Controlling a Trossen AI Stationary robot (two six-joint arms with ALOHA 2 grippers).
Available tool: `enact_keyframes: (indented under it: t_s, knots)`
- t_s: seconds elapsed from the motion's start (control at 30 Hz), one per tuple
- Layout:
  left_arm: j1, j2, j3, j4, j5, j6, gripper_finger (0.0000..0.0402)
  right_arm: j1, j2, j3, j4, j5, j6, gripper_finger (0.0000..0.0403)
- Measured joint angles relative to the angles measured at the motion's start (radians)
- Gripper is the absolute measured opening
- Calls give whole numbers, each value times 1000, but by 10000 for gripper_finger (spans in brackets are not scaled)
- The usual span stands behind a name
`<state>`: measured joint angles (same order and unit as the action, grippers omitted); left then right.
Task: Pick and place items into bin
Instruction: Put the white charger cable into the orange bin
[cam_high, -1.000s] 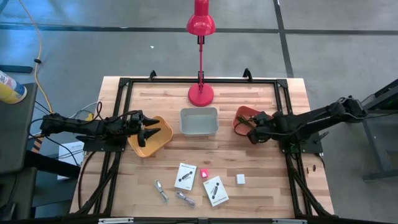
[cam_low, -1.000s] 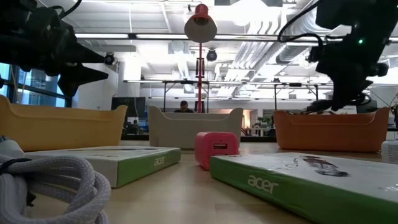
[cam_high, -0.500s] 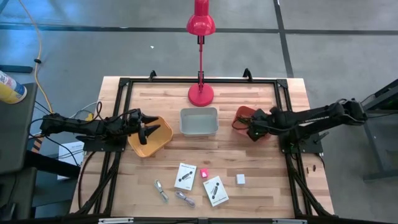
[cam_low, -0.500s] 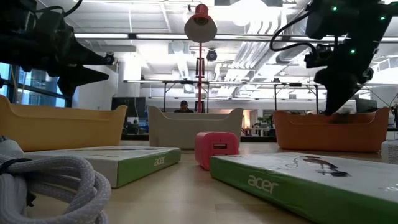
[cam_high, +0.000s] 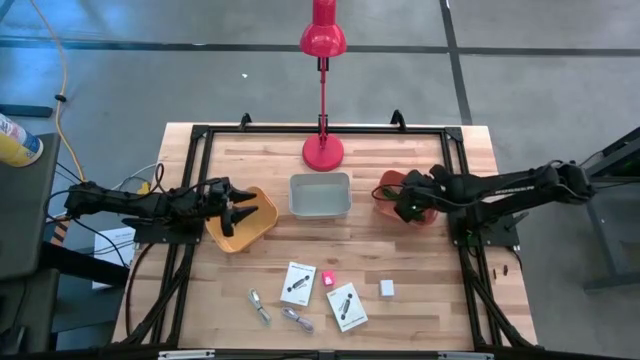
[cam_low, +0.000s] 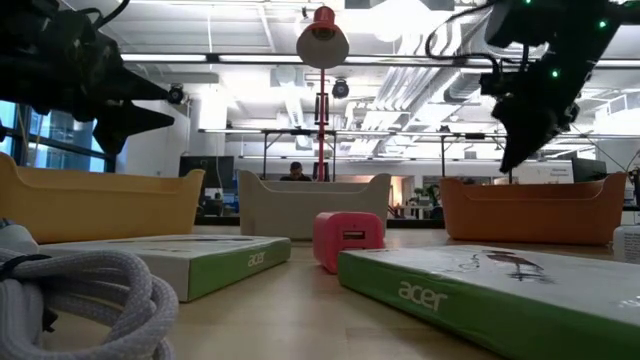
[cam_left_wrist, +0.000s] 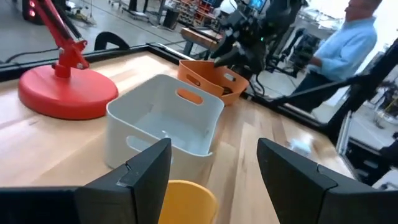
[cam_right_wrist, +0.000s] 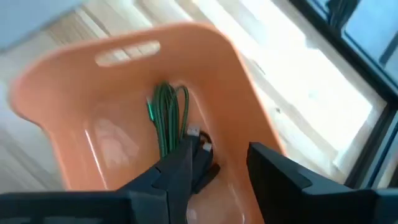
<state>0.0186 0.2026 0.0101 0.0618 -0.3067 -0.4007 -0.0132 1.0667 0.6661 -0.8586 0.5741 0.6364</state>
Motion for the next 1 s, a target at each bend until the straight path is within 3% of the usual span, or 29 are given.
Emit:
enact_keyframes:
  t_s: [0.07, 0.2, 0.37, 0.47, 0.73, 1.0]
  knots:
    - [1, 0, 0, -2, -17, 43, 227, 0, -22, 6, 11, 1, -16, 151]
    - [1, 0, 0, 18, -1, -26, 227, 13, -75, 29, 27, -5, -24, 158]
    - [0, 5, 0, 183, 277, -14, 227, 65, -152, 61, 112, -29, -124, 154]
    - [0, 6, 34, 214, 366, -23, 227, 93, -190, 69, 182, -30, -171, 150]
    - [0, 113, 268, -50, 484, 22, 227, 143, -225, 69, 292, -164, -168, 146]
    - [-58, 420, 483, -237, 589, 124, 227, 218, -222, 69, 363, -197, -143, 139]
